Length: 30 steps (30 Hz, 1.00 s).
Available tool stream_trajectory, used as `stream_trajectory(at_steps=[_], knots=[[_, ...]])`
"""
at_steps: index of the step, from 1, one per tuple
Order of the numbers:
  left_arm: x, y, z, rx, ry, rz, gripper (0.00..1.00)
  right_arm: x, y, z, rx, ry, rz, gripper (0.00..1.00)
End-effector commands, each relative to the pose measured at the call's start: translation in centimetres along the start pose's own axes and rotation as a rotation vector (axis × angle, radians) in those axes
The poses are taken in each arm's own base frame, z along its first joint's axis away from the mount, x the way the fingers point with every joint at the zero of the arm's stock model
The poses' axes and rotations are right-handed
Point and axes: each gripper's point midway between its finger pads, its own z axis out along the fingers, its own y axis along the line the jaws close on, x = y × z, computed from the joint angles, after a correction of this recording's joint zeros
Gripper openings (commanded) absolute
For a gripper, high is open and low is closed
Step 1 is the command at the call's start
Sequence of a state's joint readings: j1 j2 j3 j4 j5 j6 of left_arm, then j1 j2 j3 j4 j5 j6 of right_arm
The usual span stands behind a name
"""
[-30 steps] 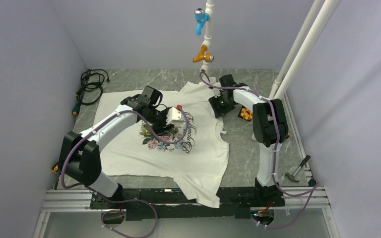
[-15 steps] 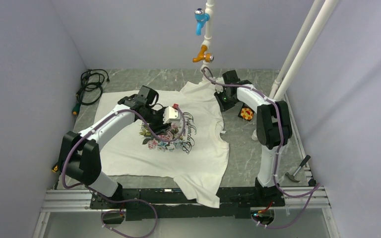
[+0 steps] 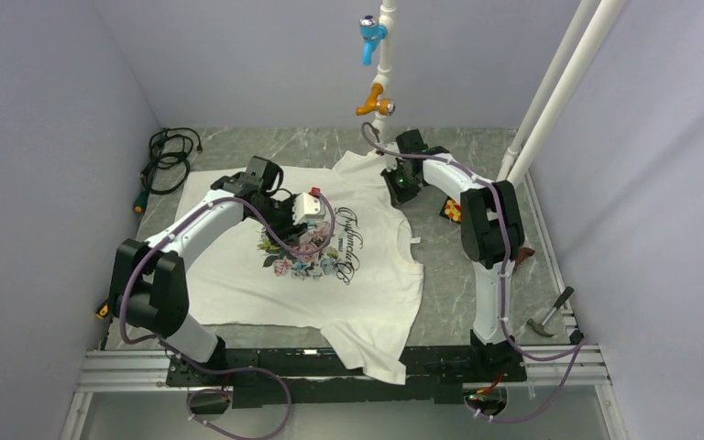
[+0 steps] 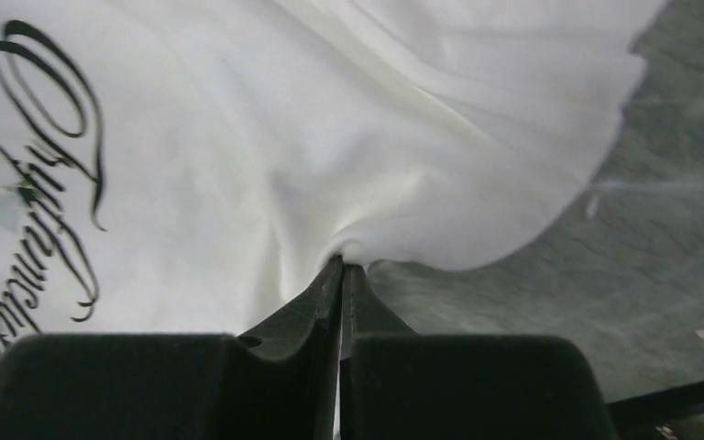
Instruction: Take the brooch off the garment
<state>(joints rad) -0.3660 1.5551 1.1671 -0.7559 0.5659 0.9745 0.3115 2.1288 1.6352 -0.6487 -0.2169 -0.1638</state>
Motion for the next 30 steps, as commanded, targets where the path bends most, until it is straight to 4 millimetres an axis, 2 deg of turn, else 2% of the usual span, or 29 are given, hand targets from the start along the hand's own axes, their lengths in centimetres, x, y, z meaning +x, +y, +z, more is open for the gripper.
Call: stream_trajectory(at_steps=[1, 3, 6, 10, 13, 16, 19, 24, 26, 30], knots=[[0.2, 0.1, -0.1, 0.005, 0.004, 0.004, 0.53, -1.8, 2.7, 0.0, -0.054, -0.036, -0.016, 0.06], [0.5, 0.0, -0.1, 0.004, 0.015, 0.002, 0.53, -1.3, 2.4, 0.4, -0.035, -0.017, -0.011, 0.09], [1.4, -0.1, -0.2, 0.001, 0.040, -0.008, 0.55, -0.5, 0.7, 0.2, 0.033, 0.005, -0.011, 0.15], [3.1, -0.6, -0.3, -0.002, 0.081, -0.021, 0.55, 1.4, -2.5, -0.7, 0.145, 0.026, -0.049, 0.13], [4.7, -0.7, -0.4, -0.012, 0.113, -0.040, 0.55, 3.8, -4.8, -0.2, 0.219, 0.087, -0.102, 0.12], [6.3, -0.5, -0.6, -0.023, 0.148, -0.064, 0.55, 4.8, -7.1, -0.3, 0.292, 0.124, -0.124, 0.12], [8.1, -0.3, -1.1, -0.035, 0.180, -0.093, 0.55, 3.5, -7.9, -1.7, 0.304, 0.087, -0.114, 0.13], [10.7, 0.1, -1.9, -0.065, 0.212, -0.117, 0.55, -0.4, -5.0, -4.3, 0.184, -0.082, -0.082, 0.20], [11.3, 0.0, -1.8, -0.064, 0.224, -0.123, 0.55, -1.7, -4.1, -4.5, 0.141, -0.122, -0.052, 0.23], [11.5, 0.2, -1.6, -0.060, 0.218, -0.137, 0.55, -3.9, -3.7, -4.2, 0.110, -0.179, 0.006, 0.30]])
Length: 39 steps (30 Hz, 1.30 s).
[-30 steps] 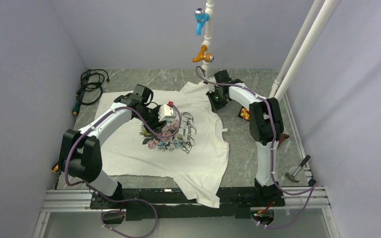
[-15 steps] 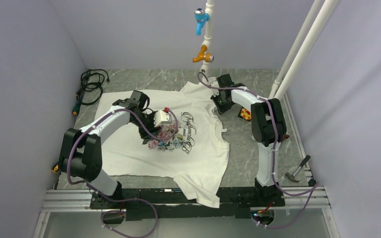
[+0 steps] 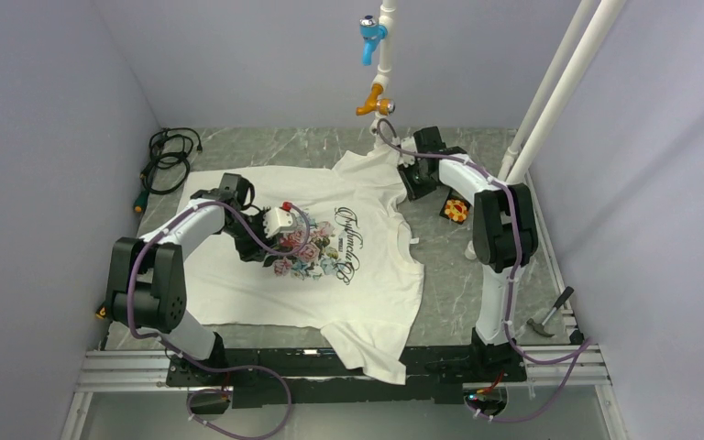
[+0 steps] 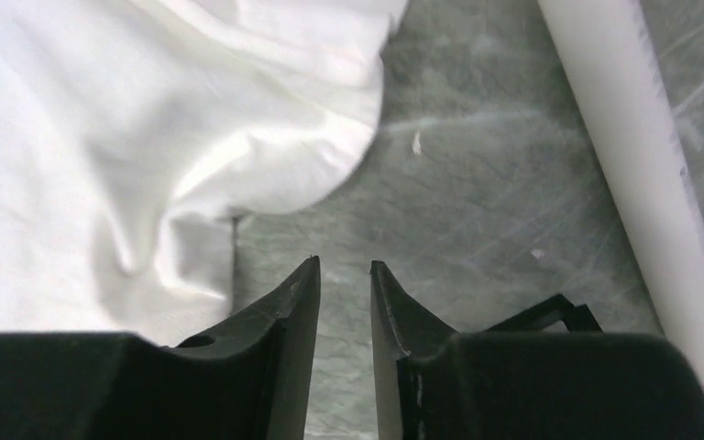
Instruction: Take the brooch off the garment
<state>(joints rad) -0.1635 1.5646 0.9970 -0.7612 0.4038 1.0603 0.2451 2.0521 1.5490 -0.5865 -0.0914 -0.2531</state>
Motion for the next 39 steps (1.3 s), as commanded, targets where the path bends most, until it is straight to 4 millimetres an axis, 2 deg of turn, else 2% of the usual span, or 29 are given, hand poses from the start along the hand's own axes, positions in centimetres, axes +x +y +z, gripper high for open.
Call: stream_trajectory(at_steps=[1, 3, 6, 11, 13, 15, 17, 20, 24, 26, 27, 28, 29, 32, 35, 39], knots=[[-0.5, 0.6, 0.0, -0.010, -0.020, 0.027, 0.55, -5.2, 1.0, -1.9, -0.051, -0.160, 0.069, 0.32], [-0.7, 0.8, 0.0, -0.013, -0.026, 0.024, 0.55, -5.7, 1.0, -1.4, -0.054, -0.174, 0.099, 0.39], [-0.7, 1.1, 0.0, -0.021, -0.024, 0.020, 0.55, -5.9, 1.0, 0.0, -0.056, -0.155, 0.147, 0.41], [-0.1, 0.7, 0.1, -0.024, -0.012, 0.018, 0.59, -4.9, 0.2, 2.2, -0.011, -0.104, 0.198, 0.52], [0.2, 0.3, 0.2, -0.019, -0.010, 0.029, 0.61, -4.4, 0.4, 2.8, -0.022, -0.086, 0.193, 0.52], [0.7, -0.1, 0.5, -0.018, -0.005, 0.042, 0.61, -3.9, 0.8, 3.3, -0.046, -0.066, 0.185, 0.44], [1.3, -0.5, 0.9, -0.011, 0.009, 0.050, 0.60, -3.3, 1.2, 3.7, -0.070, -0.045, 0.170, 0.30], [2.7, -0.8, 1.5, -0.009, 0.055, 0.059, 0.59, -3.0, 0.3, 3.8, -0.030, -0.030, 0.140, 0.01], [5.1, -1.4, 2.2, 0.008, 0.131, 0.085, 0.56, -3.5, -2.2, 2.8, 0.093, -0.059, 0.071, 0.00], [6.1, -1.6, 2.4, 0.016, 0.155, 0.089, 0.51, -4.4, -3.9, 1.9, 0.180, -0.094, 0.033, 0.00], [6.0, -1.5, 2.2, 0.022, 0.142, 0.091, 0.46, -4.7, -4.4, 1.6, 0.207, -0.103, 0.015, 0.00], [4.8, -1.2, 1.7, 0.017, 0.103, 0.102, 0.42, -4.9, -4.8, 1.4, 0.223, -0.107, -0.001, 0.00], [2.7, -1.1, 1.2, 0.016, 0.037, 0.121, 0.40, -5.0, -4.8, 1.3, 0.225, -0.106, -0.009, 0.00], [-6.3, -2.3, -0.5, 0.000, -0.179, 0.230, 0.41, -4.8, -3.4, 1.6, 0.143, -0.098, -0.014, 0.00], [-15.2, -5.8, -0.9, 0.070, -0.374, 0.321, 0.51, -4.0, -2.0, 2.1, 0.072, -0.072, 0.001, 0.00], [-24.7, -10.3, 1.0, 0.147, -0.550, 0.430, 0.55, -3.3, -1.0, 2.5, 0.015, -0.042, 0.023, 0.00]])
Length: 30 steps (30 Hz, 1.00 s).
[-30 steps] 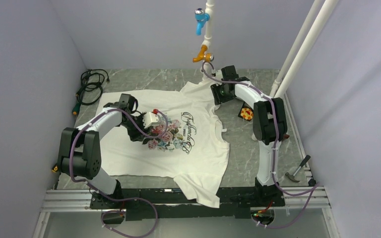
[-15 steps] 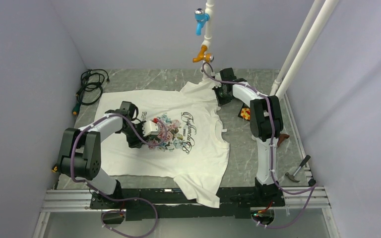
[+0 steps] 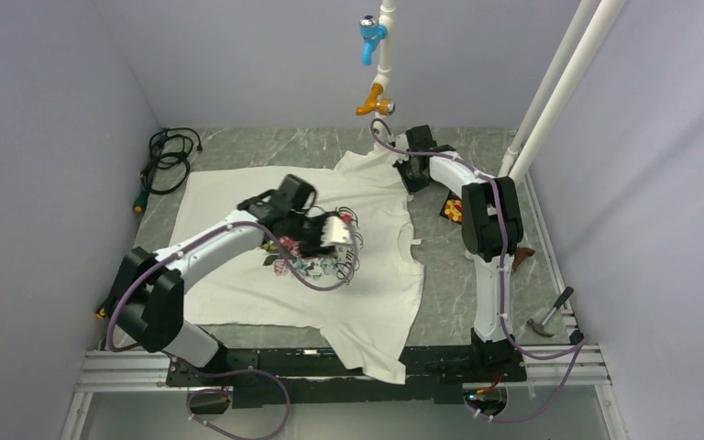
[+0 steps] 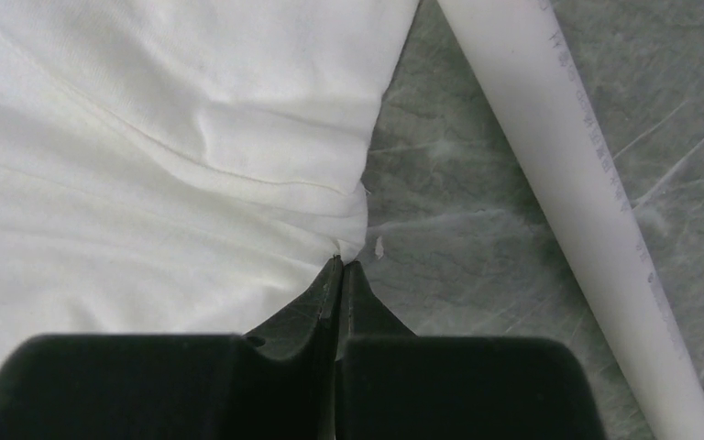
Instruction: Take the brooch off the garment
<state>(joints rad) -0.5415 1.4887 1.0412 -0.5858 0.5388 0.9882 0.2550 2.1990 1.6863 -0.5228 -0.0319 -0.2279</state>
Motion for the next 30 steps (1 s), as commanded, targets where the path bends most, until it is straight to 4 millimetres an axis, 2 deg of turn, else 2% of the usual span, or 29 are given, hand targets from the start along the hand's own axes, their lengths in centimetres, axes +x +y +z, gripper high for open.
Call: stream_trajectory(at_steps=[1, 3, 6, 9, 12, 15, 20, 27, 30], knots=[[-12.5, -1.0, 4.3, 0.069, -0.306, 0.083, 0.55, -0.4, 0.6, -1.2, -0.056, 0.001, 0.013, 0.00], [-15.9, -1.6, 7.1, 0.113, -0.348, 0.131, 0.55, -0.3, 0.8, -1.3, -0.066, 0.003, 0.015, 0.00], [-19.5, -1.9, 10.8, 0.134, -0.393, 0.154, 0.55, -0.1, 0.9, -1.3, -0.072, 0.009, 0.016, 0.00], [-21.5, -1.9, 13.5, 0.142, -0.397, 0.168, 0.55, 0.0, 1.1, -1.2, -0.080, 0.017, 0.016, 0.00], [-22.5, -1.9, 15.6, 0.136, -0.388, 0.166, 0.55, 0.0, 1.2, -1.2, -0.085, 0.015, 0.016, 0.00], [-22.0, -1.5, 18.0, 0.105, -0.334, 0.140, 0.56, 0.0, 1.2, -1.2, -0.087, 0.013, 0.016, 0.00], [-20.9, 0.0, 20.5, 0.035, -0.275, 0.065, 0.56, -0.1, 1.2, -1.3, -0.089, 0.010, 0.021, 0.00], [-17.4, -1.7, 22.5, 0.108, -0.158, 0.071, 0.55, -0.1, 1.0, -1.4, -0.078, 0.008, 0.017, 0.00], [-16.0, -3.1, 23.2, 0.152, -0.133, 0.070, 0.55, 0.0, 1.0, -1.4, -0.074, 0.010, 0.014, 0.00]])
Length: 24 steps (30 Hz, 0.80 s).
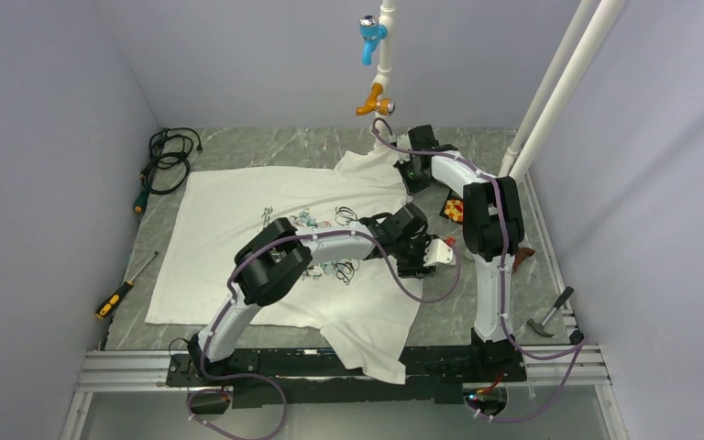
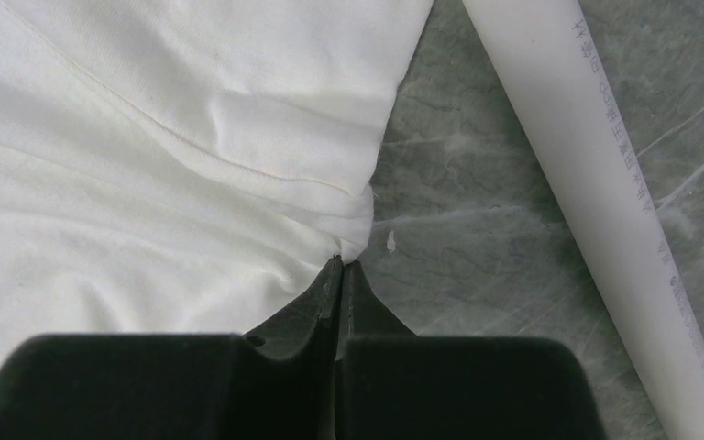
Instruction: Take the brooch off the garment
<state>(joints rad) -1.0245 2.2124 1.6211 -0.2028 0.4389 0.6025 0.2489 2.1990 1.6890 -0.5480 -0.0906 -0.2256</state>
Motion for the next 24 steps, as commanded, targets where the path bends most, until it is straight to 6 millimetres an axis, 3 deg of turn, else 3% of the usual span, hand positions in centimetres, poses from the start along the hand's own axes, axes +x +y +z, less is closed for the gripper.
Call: stream_trajectory(at_steps=[1, 3, 5, 7, 8, 10, 14, 17, 22, 24], knots=[[1.1, -1.5, 0.7, 0.056, 0.042, -0.004, 0.53, -0.3, 0.2, -1.2, -0.013, 0.002, 0.005, 0.00], [1.9, -2.2, 1.2, 0.097, 0.072, -0.020, 0.47, -0.2, 0.1, -1.1, -0.007, 0.002, 0.004, 0.00], [1.8, -3.0, 1.2, 0.136, 0.062, -0.014, 0.33, -0.3, -0.1, -1.0, 0.000, 0.002, 0.002, 0.00], [0.3, -4.0, 0.7, 0.172, -0.007, 0.028, 0.15, -0.4, -0.4, -1.0, 0.016, -0.001, 0.000, 0.00], [-1.3, -4.4, -0.1, 0.178, -0.060, 0.063, 0.08, -0.5, -0.6, -1.0, 0.027, -0.005, -0.001, 0.00], [-3.9, -5.3, -1.0, 0.198, -0.149, 0.124, 0.00, -0.7, -1.0, -0.9, 0.049, -0.012, -0.003, 0.00], [-8.5, -6.3, -3.1, 0.182, -0.294, 0.244, 0.00, -1.4, -2.1, -1.1, 0.098, -0.026, -0.012, 0.00], [-10.4, -7.0, -4.6, 0.165, -0.381, 0.278, 0.00, -1.8, -3.0, -1.3, 0.134, -0.025, -0.018, 0.00], [-9.8, -8.1, -4.6, 0.163, -0.384, 0.304, 0.00, -2.1, -3.7, -1.4, 0.162, -0.037, -0.026, 0.00], [-8.8, -7.6, -3.7, 0.149, -0.340, 0.270, 0.14, -2.0, -3.8, -1.2, 0.166, -0.032, -0.027, 0.00]])
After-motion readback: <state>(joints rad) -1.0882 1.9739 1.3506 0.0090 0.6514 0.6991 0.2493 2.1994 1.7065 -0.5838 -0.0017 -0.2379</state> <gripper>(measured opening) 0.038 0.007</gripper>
